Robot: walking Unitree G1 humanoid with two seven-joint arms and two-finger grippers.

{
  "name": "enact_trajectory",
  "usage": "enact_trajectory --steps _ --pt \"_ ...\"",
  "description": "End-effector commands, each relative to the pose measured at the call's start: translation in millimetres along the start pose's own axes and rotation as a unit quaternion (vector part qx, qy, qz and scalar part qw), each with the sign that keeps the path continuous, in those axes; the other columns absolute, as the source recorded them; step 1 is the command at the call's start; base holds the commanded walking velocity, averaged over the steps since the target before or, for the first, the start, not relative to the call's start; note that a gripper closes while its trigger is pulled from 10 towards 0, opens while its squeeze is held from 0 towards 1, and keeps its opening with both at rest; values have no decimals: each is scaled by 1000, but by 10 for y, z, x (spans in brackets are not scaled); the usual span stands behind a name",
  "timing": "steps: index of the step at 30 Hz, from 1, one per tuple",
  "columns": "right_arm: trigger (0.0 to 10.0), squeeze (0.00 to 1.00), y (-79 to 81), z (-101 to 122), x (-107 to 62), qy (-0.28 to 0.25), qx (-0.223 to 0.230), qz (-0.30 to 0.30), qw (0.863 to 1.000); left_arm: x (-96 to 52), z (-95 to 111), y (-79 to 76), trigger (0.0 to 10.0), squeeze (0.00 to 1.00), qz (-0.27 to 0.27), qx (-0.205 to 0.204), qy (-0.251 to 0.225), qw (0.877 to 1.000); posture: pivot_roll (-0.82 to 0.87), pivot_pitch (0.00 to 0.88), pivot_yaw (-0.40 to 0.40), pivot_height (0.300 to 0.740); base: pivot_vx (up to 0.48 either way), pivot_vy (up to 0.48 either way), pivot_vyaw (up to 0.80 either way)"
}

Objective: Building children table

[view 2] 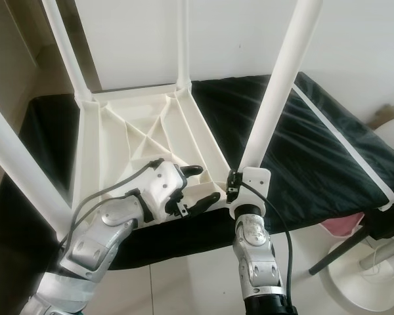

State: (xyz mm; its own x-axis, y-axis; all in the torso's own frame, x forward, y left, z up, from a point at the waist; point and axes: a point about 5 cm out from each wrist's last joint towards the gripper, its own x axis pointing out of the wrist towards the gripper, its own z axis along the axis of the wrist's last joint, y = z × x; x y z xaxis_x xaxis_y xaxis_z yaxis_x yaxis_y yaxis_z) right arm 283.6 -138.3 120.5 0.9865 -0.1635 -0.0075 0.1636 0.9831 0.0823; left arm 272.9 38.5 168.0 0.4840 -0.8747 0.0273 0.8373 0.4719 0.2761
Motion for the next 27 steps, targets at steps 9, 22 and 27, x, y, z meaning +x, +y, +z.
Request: enact_trajectory --steps 9,22,27 --pt "10000 0 -13 -194 -55 56 36 -46 997 1 -40 -38 10000 0 -11 -3 7 1000 -68 0 -5 740 0 0 0" --pt "10000 0 20 -192 -31 54 19 -48 997 -2 -36 -18 10000 0 -10 0 8 1000 -62 0 -4 740 0 0 0" --pt "10000 1000 64 -159 -34 42 35 -11 998 -8 -36 -17 10000 0 -9 -1 9 1000 -60 0 -6 740 0 0 0"
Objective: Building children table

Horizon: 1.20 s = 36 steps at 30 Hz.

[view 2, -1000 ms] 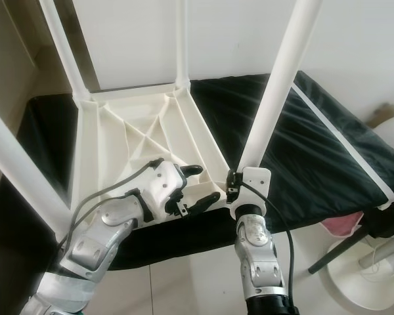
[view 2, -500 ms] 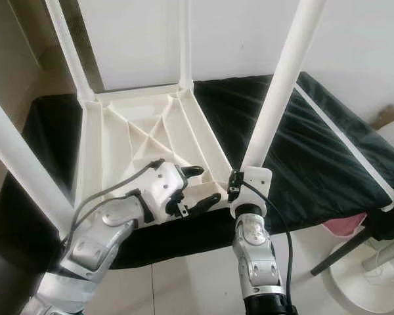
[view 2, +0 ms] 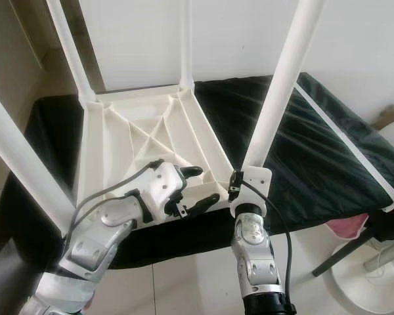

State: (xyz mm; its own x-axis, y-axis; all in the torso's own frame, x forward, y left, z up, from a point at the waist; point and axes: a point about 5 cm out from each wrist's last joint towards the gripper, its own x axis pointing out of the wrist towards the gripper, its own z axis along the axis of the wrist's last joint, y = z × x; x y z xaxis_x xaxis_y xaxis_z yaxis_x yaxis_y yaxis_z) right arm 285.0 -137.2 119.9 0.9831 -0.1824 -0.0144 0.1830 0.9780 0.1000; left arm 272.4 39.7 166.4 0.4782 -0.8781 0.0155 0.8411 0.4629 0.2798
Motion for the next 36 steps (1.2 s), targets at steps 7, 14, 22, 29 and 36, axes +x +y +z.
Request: enact_trajectory --steps 7,14,22,29,36 --pt "10000 0 78 -83 -37 15 -7 36 999 1 -32 -11 10000 0 -2 -2 6 1000 -62 6 -6 740 0 0 0" --pt "10000 0 52 24 -46 -18 -24 97 995 -42 -64 -34 10000 0 -15 1 13 1000 -68 16 -7 740 0 0 0" --pt "10000 0 5 117 -25 -43 -47 177 982 -221 -320 34 10000 0 -33 39 78 996 -74 32 -8 740 0 0 0" --pt "10000 0 86 173 47 -53 -49 207 976 -278 -322 181 10000 0 -28 63 88 994 -62 36 -13 740 0 0 0" --pt "10000 0 145 256 160 -63 -58 242 967 -366 -344 381 10000 0 -30 99 110 989 -59 37 -9 740 0 0 0"
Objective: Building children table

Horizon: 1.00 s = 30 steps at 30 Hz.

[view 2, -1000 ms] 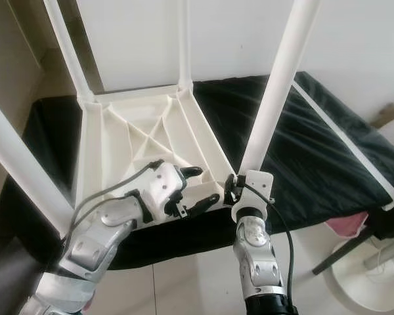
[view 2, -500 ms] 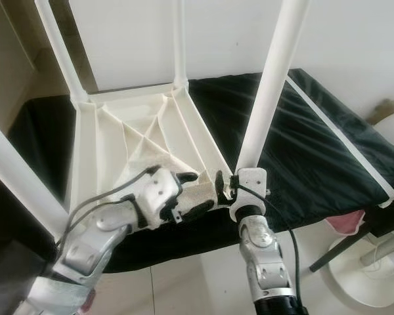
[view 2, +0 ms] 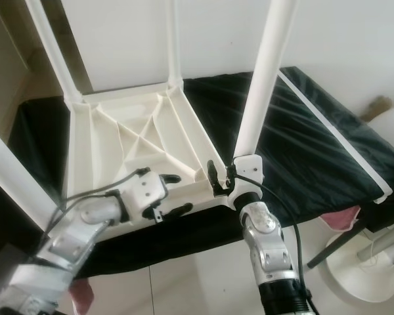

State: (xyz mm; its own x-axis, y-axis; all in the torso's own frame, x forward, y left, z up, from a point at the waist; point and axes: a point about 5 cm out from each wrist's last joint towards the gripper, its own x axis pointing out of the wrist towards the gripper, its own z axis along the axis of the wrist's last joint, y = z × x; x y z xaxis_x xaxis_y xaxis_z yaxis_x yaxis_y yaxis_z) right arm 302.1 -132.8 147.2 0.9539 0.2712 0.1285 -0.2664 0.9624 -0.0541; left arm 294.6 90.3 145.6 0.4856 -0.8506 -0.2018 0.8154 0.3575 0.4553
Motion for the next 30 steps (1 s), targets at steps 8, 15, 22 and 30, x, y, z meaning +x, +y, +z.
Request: enact_trajectory --steps 8,15,22,30 --pt "10000 0 99 -27 -42 5 3 59 998 -160 -97 109 10000 0 1 9 18 1000 -56 45 -5 740 0 0 0" --pt "10000 0 129 -75 -142 11 12 72 997 -168 -87 -82 10000 0 -27 -28 3 999 -58 53 -6 740 0 0 0" --pt "10000 0 -1 -58 -406 -11 26 36 999 -98 120 -329 10000 0 -13 -126 -77 989 -52 62 -12 740 0 0 0" --pt "10000 0 -69 -23 -601 -26 22 6 999 -91 178 -341 10000 0 46 -177 -84 980 -57 72 -2 740 0 0 0"
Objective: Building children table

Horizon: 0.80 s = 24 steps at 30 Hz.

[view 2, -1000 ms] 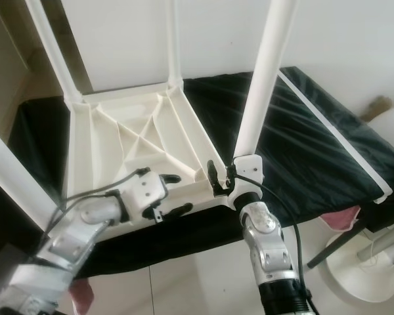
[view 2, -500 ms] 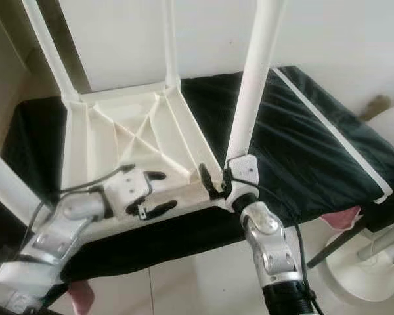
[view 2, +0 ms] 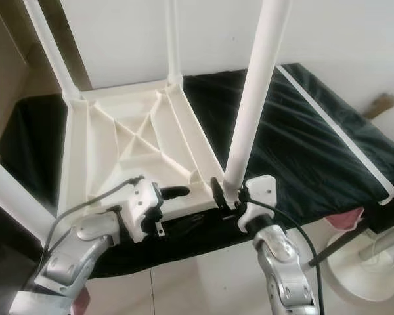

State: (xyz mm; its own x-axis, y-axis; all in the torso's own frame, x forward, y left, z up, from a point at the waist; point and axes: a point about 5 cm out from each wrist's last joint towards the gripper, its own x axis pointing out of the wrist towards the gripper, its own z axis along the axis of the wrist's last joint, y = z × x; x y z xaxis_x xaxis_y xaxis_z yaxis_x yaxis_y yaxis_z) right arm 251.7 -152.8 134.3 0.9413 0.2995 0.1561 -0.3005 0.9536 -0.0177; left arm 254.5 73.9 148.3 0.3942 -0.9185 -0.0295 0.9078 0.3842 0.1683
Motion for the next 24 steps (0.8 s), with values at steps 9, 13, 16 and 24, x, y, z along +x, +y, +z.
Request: enact_trajectory --steps 9,13,16,24 --pt "10000 0 27 55 -257 -12 7 -28 1000 -39 6 -36 10000 0 130 19 6 991 -55 77 -3 740 0 0 0" --pt "10000 0 9 44 -357 -7 10 -44 999 -52 -9 -45 10000 0 135 15 8 991 -56 72 -5 740 0 0 0" --pt "10000 0 -32 -1 -500 5 11 -56 998 -86 -17 -10 10000 0 154 15 4 988 -55 62 -12 740 0 0 0" --pt "10000 0 -169 -11 -576 -1 19 -92 996 -186 7 146 10000 0 204 -12 -19 979 -61 52 -10 740 0 0 0"
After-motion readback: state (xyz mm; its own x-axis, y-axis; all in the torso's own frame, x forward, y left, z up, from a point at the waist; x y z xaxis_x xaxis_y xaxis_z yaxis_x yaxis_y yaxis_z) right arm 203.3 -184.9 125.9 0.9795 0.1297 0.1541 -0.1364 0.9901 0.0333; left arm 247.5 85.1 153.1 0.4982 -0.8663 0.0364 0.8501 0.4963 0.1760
